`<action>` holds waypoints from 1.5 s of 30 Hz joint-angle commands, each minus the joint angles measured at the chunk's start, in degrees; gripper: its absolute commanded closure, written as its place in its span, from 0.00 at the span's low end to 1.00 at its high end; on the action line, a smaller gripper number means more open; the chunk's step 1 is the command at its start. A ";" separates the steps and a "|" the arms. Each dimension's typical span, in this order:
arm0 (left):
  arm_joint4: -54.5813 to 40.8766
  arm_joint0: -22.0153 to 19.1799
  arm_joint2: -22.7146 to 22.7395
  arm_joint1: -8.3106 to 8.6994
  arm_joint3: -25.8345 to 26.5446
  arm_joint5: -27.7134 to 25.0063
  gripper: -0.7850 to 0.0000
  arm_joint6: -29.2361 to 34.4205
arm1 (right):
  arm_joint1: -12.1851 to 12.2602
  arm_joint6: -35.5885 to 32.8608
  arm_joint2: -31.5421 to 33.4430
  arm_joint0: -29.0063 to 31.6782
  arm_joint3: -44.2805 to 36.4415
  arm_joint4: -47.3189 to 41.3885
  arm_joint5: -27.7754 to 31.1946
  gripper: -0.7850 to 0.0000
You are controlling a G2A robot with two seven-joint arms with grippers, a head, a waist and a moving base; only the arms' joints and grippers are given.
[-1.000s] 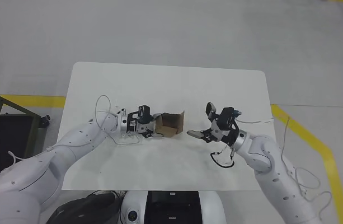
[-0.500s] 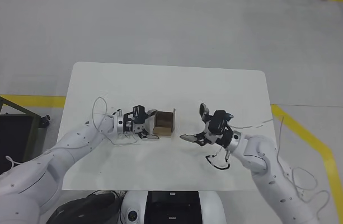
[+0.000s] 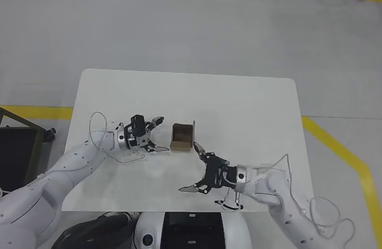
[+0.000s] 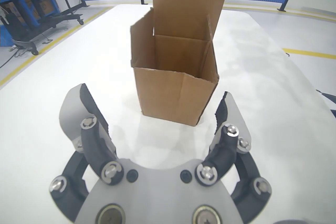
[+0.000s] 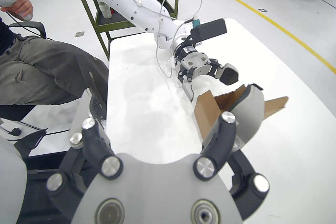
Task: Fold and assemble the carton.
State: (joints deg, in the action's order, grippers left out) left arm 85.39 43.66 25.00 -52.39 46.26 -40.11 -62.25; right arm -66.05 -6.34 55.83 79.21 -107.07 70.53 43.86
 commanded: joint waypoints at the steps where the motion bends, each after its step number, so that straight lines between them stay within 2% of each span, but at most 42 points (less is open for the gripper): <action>1: 0.00 0.55 1.07 0.72 0.17 -0.05 0.00 -1.25 | -0.38 -0.48 -1.41 -1.35 0.89 0.05 -1.46 0.00; 4: 0.02 1.35 2.56 1.71 0.98 0.04 0.00 -1.96 | -0.77 0.74 -1.62 -2.90 2.14 -1.20 -3.67 0.00; 7: -0.15 2.14 3.97 2.59 2.20 -0.10 0.00 -1.83 | -0.74 2.93 0.88 -3.02 4.46 -6.01 -5.53 0.00; 16: -3.65 3.49 7.97 3.89 8.19 -2.04 0.00 0.12 | -0.94 1.66 3.32 -5.91 10.16 -15.84 -5.96 0.00; 25: 2.19 2.57 9.58 4.98 17.48 -8.49 0.00 10.26 | -1.31 1.79 3.10 -7.80 14.46 -18.87 -5.36 0.00; 32: 1.08 3.55 11.70 5.57 24.35 -11.14 0.00 16.94 | -1.27 0.52 3.64 -7.85 15.89 -20.88 -5.04 0.00; 37: 0.97 5.08 13.09 5.79 26.43 -8.95 0.38 19.83 | -1.28 -0.05 3.78 -8.16 16.79 -21.55 -4.51 0.00; 40: 0.30 5.42 13.61 5.54 26.76 -7.56 0.45 22.38 | -1.32 -0.29 3.76 -8.48 17.25 -21.72 -4.33 0.00; 42: -0.13 5.37 13.87 5.28 27.02 -6.85 0.40 23.68 | -1.35 -0.41 3.68 -8.62 17.35 -21.80 -4.13 0.00; 45: -0.54 5.24 14.05 4.91 27.24 -6.81 0.40 25.25 | -1.37 -0.57 3.56 -8.77 17.49 -21.66 -3.74 0.00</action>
State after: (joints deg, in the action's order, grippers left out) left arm 84.96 49.01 39.00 -47.37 73.48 -46.66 -37.48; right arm -67.42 -6.84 59.44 70.47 -89.61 48.77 40.00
